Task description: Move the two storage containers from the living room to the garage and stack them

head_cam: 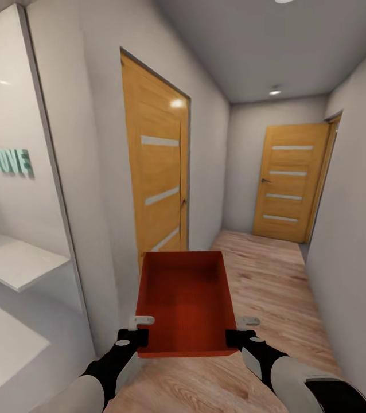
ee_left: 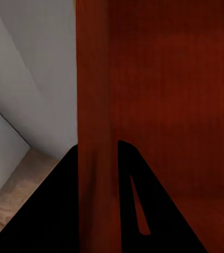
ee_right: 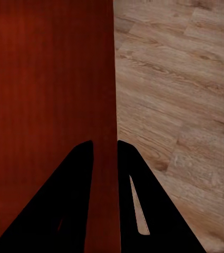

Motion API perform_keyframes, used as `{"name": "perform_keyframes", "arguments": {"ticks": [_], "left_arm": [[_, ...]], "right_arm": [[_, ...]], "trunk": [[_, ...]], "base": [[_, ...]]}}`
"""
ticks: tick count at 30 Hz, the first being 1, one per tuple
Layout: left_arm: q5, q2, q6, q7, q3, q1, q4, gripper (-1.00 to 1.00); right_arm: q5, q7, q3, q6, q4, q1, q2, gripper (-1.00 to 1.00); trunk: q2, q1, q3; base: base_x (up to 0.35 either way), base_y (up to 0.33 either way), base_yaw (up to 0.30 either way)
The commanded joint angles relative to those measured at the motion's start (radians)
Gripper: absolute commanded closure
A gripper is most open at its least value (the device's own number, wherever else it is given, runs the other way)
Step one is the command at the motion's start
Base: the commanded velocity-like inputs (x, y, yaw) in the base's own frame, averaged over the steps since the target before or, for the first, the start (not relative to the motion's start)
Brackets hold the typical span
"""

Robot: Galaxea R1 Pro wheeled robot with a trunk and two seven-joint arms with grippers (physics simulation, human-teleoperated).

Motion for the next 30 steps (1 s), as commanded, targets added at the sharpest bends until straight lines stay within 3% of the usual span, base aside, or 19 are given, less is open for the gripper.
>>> {"name": "perform_keyframes", "arguments": {"ticks": [1,30], "left_arm": [[-0.015,0.001,0.005,0.071,0.011,0.000,-0.005,1.00],[-0.015,0.001,0.005,0.071,0.011,0.000,-0.005,1.00]], "right_arm": [[0.000,0.003,-0.026,-0.003,0.003,0.000,0.002,1.00],[-0.001,0.003,-0.026,-0.003,0.003,0.000,0.002,1.00]], "trunk": [[-0.001,0.001,0.000],[-0.001,0.001,0.000]], "base": [[0.322,0.000,-0.265],[0.322,0.000,-0.261]]}}
